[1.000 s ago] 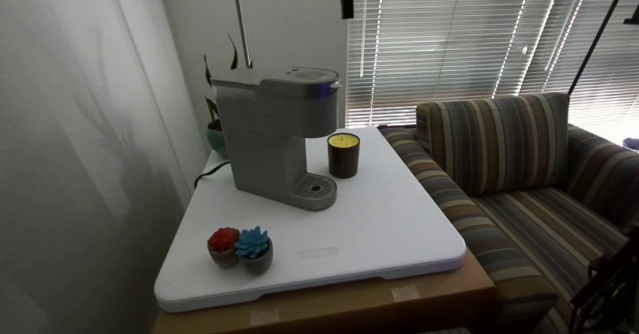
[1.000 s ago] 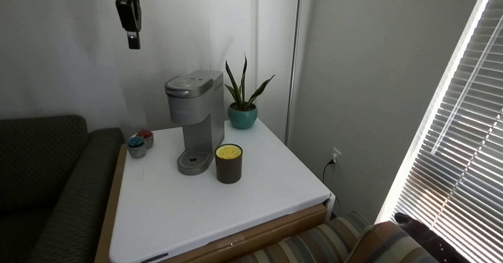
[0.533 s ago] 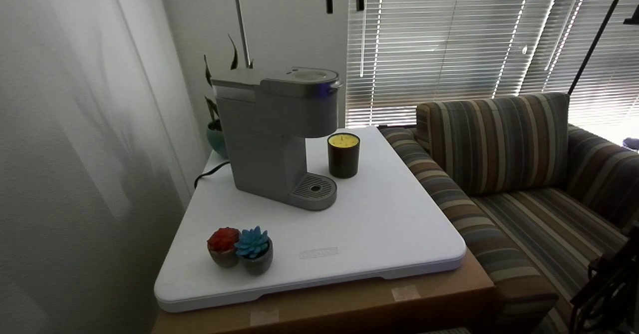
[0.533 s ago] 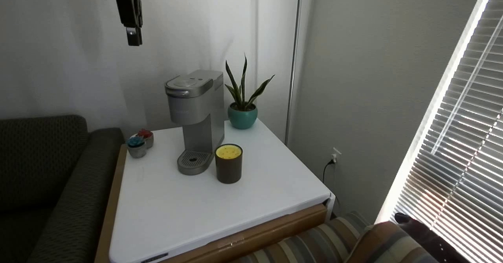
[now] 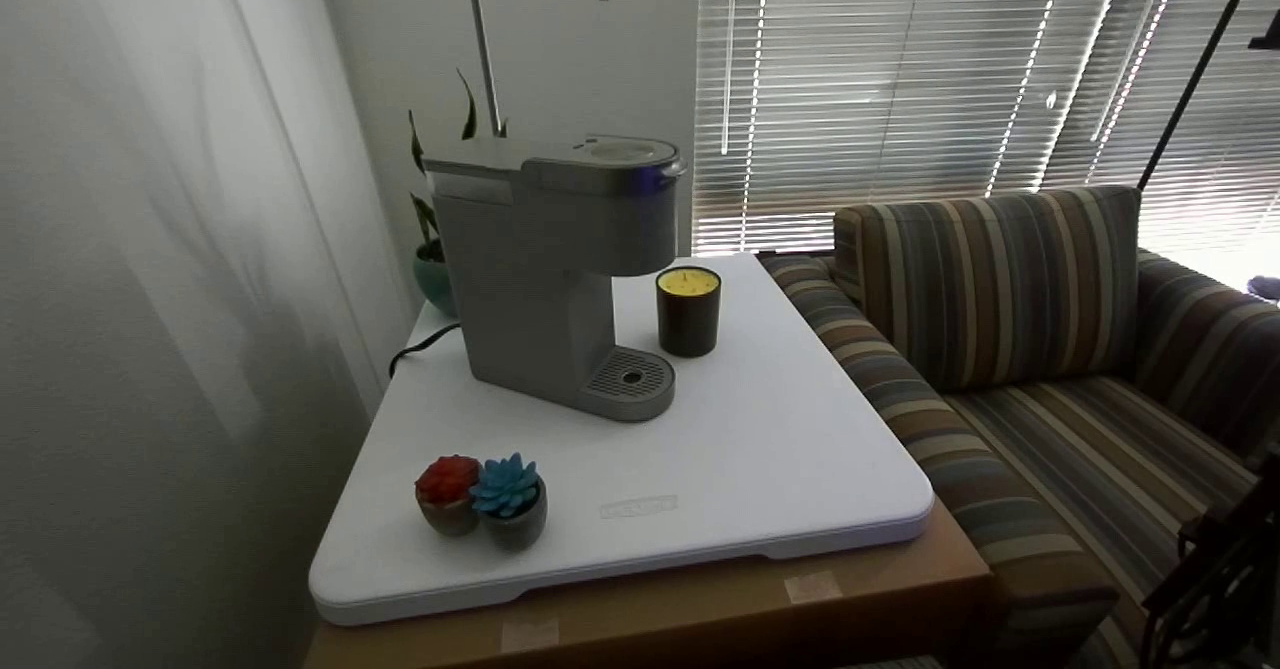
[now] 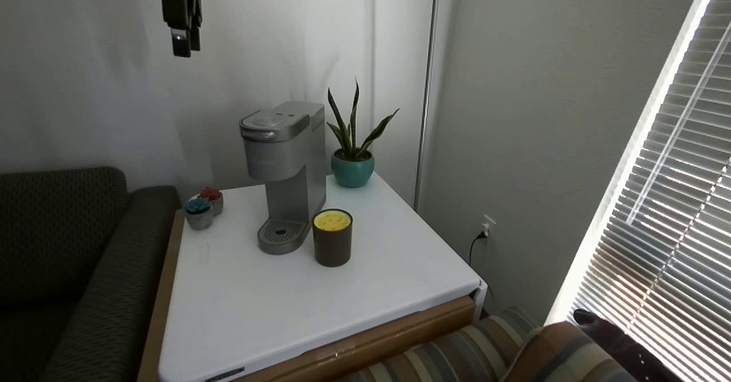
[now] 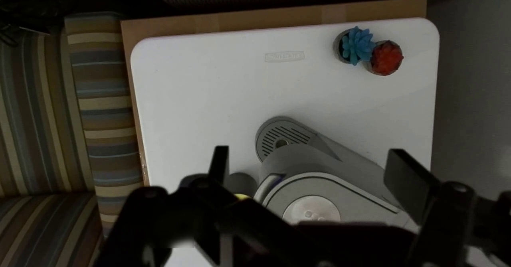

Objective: Close the lid of the coffee maker

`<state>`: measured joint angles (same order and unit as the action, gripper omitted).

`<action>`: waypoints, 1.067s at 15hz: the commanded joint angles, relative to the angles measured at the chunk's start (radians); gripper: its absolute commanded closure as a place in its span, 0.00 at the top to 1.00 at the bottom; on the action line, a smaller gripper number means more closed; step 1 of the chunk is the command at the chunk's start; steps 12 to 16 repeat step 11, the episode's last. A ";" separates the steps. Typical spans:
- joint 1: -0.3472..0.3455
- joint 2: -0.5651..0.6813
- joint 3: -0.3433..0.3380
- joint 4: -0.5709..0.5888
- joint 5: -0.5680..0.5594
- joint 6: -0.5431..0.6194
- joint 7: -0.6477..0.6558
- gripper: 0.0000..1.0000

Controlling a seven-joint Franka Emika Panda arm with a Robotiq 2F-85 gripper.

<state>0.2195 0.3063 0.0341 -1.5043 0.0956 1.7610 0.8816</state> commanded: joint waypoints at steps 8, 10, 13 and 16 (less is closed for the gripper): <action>-0.029 0.001 0.014 0.004 0.097 -0.003 -0.039 1.00; -0.031 0.001 0.015 0.004 0.104 -0.003 -0.042 1.00; -0.031 0.001 0.015 0.004 0.104 -0.003 -0.043 1.00; -0.031 0.001 0.015 0.004 0.104 -0.003 -0.043 1.00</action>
